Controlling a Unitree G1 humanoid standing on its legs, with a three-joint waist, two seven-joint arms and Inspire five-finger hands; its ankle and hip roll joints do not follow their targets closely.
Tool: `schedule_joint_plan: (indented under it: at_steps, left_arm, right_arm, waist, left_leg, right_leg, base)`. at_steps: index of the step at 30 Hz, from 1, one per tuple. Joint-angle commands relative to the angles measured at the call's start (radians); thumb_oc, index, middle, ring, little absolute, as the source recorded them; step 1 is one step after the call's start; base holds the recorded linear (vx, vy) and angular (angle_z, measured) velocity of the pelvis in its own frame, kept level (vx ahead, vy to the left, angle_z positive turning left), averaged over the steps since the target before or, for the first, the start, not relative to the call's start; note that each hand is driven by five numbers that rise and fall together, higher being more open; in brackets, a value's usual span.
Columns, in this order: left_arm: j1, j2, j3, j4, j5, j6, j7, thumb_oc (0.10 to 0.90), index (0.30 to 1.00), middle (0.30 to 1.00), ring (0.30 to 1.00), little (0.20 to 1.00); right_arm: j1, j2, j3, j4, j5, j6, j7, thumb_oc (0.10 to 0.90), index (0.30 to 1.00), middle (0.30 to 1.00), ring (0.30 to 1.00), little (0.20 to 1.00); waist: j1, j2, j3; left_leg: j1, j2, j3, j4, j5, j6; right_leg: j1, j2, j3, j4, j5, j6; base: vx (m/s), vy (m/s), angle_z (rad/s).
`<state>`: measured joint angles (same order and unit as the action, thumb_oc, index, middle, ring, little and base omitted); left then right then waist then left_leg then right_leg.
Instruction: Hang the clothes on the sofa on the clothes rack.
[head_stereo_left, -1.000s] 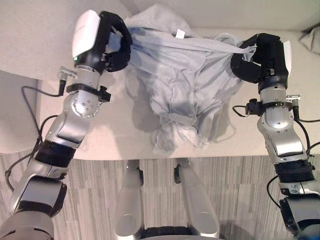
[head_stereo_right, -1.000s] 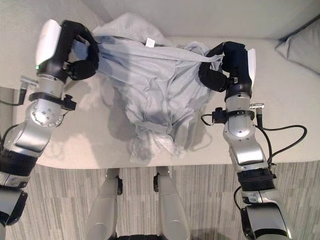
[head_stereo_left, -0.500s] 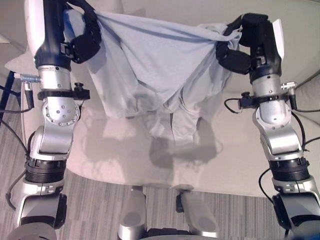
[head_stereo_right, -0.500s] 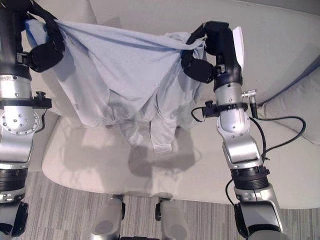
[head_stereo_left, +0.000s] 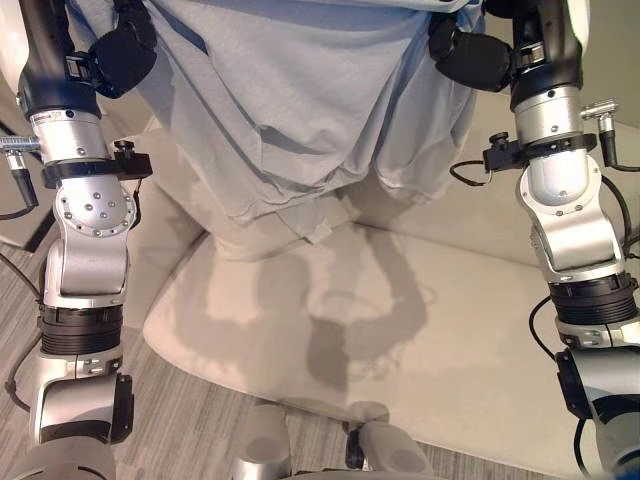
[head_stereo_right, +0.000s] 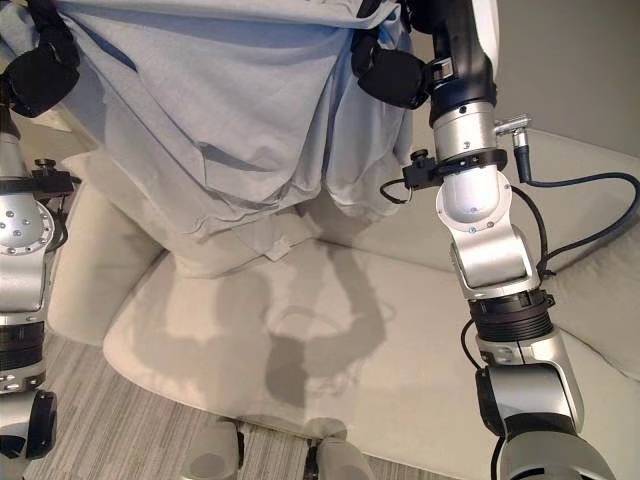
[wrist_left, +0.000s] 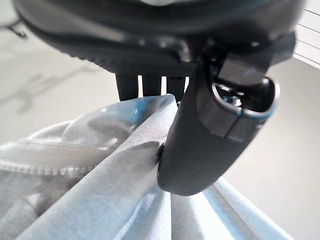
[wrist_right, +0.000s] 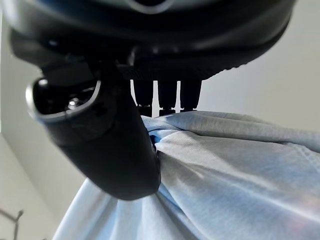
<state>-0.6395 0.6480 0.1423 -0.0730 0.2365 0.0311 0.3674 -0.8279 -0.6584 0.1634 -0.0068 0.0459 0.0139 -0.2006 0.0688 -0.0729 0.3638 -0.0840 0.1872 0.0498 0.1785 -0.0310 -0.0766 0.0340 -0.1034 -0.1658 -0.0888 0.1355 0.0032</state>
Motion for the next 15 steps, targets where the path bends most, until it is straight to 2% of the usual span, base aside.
schedule_joint_plan:
  at_steps: [1, 3, 4, 8, 10, 11, 13, 14, 15]
  left_arm:
    - [-0.050, 0.100, 0.072, 0.009, 0.017, -0.037, 0.104, 0.400, 0.300, 0.300, 0.300, 0.300]
    - [-0.052, 0.100, 0.072, 0.012, 0.016, -0.038, 0.105, 0.400, 0.300, 0.300, 0.300, 0.300]
    - [-0.077, 0.123, 0.063, 0.040, 0.012, -0.031, 0.123, 0.400, 0.300, 0.300, 0.300, 0.300]
    - [-0.119, 0.151, 0.032, 0.071, 0.003, -0.037, 0.128, 0.400, 0.300, 0.300, 0.300, 0.300]
    - [-0.163, 0.185, 0.014, 0.112, -0.005, -0.034, 0.145, 0.400, 0.300, 0.300, 0.300, 0.300]
    - [-0.177, 0.192, 0.001, 0.107, 0.005, -0.037, 0.142, 0.400, 0.300, 0.300, 0.300, 0.300]
    - [-0.207, 0.181, -0.036, 0.101, -0.001, -0.047, 0.136, 0.400, 0.300, 0.300, 0.300, 0.300]
    - [-0.214, 0.181, -0.042, 0.105, -0.002, -0.048, 0.138, 0.400, 0.300, 0.300, 0.300, 0.300]
    - [-0.243, 0.179, -0.076, 0.116, -0.011, -0.055, 0.138, 0.400, 0.300, 0.300, 0.300, 0.300]
  right_arm:
    - [-0.042, -0.005, 0.004, 0.001, 0.000, -0.064, -0.070, 0.400, 0.300, 0.300, 0.300, 0.300]
    - [-0.044, -0.005, 0.005, 0.003, 0.000, -0.064, -0.071, 0.400, 0.300, 0.300, 0.300, 0.300]
    - [-0.063, -0.018, 0.009, 0.021, 0.001, -0.061, -0.082, 0.400, 0.300, 0.300, 0.300, 0.300]
    - [-0.071, -0.017, -0.022, 0.033, -0.010, -0.060, -0.101, 0.400, 0.300, 0.300, 0.300, 0.300]
    - [-0.124, -0.022, 0.010, 0.054, -0.019, -0.052, -0.114, 0.400, 0.300, 0.300, 0.300, 0.300]
    - [-0.147, -0.018, 0.001, 0.058, -0.019, -0.047, -0.123, 0.400, 0.300, 0.300, 0.300, 0.300]
    - [-0.146, -0.030, -0.003, 0.078, -0.015, -0.047, -0.142, 0.400, 0.300, 0.300, 0.300, 0.300]
    - [-0.146, -0.032, -0.005, 0.080, -0.014, -0.049, -0.143, 0.400, 0.300, 0.300, 0.300, 0.300]
    - [-0.143, -0.054, -0.002, 0.090, 0.002, -0.055, -0.147, 0.400, 0.300, 0.300, 0.300, 0.300]
  waist:
    - [-0.011, -0.010, -0.221]
    - [-0.013, -0.009, -0.220]
    - [-0.010, -0.005, -0.227]
    - [0.011, -0.008, -0.235]
    - [0.022, -0.003, -0.210]
    - [0.030, -0.001, -0.183]
    - [0.035, -0.009, -0.179]
    - [0.036, -0.011, -0.177]
    - [0.045, -0.031, -0.183]
  left_leg:
    - [0.270, 0.089, -0.020, -0.226, 0.128, 0.041]
    - [0.272, 0.090, -0.022, -0.229, 0.129, 0.041]
    - [0.285, 0.088, -0.038, -0.259, 0.129, 0.036]
    - [0.229, 0.000, -0.065, -0.266, 0.053, 0.015]
    - [0.214, -0.030, -0.046, -0.266, 0.031, 0.013]
    - [0.193, -0.055, -0.033, -0.266, 0.020, 0.015]
    - [0.142, -0.100, -0.044, -0.266, 0.020, 0.027]
    - [0.144, -0.101, -0.046, -0.266, 0.019, 0.028]
    - [0.097, -0.150, -0.060, -0.266, 0.023, 0.039]
  right_leg:
    - [-0.003, -0.044, 0.084, 0.006, 0.001, 0.026]
    - [-0.001, -0.043, 0.082, 0.006, 0.000, 0.026]
    - [-0.008, -0.061, 0.081, 0.002, -0.006, 0.022]
    - [-0.059, -0.140, 0.073, 0.002, -0.023, 0.009]
    - [-0.104, -0.168, 0.051, 0.002, -0.016, 0.023]
    - [-0.101, -0.150, 0.053, 0.002, -0.014, 0.020]
    - [-0.031, -0.103, 0.095, 0.011, -0.003, 0.008]
    - [-0.026, -0.104, 0.092, 0.006, -0.002, 0.009]
    - [0.036, -0.033, 0.123, 0.046, -0.017, 0.008]
  base:
    - [-0.05, 0.370, 0.39]
    - [-0.05, 0.221, 0.35]
    - [-0.13, 0.448, 0.42]
    - [-0.14, 0.533, 0.44]
    - [-0.22, 0.513, 0.24]
    - [-0.27, 0.469, -0.02]
    - [-0.16, 0.300, -0.18]
    - [-0.16, 0.203, 0.25]
    - [-0.11, 0.114, 0.55]
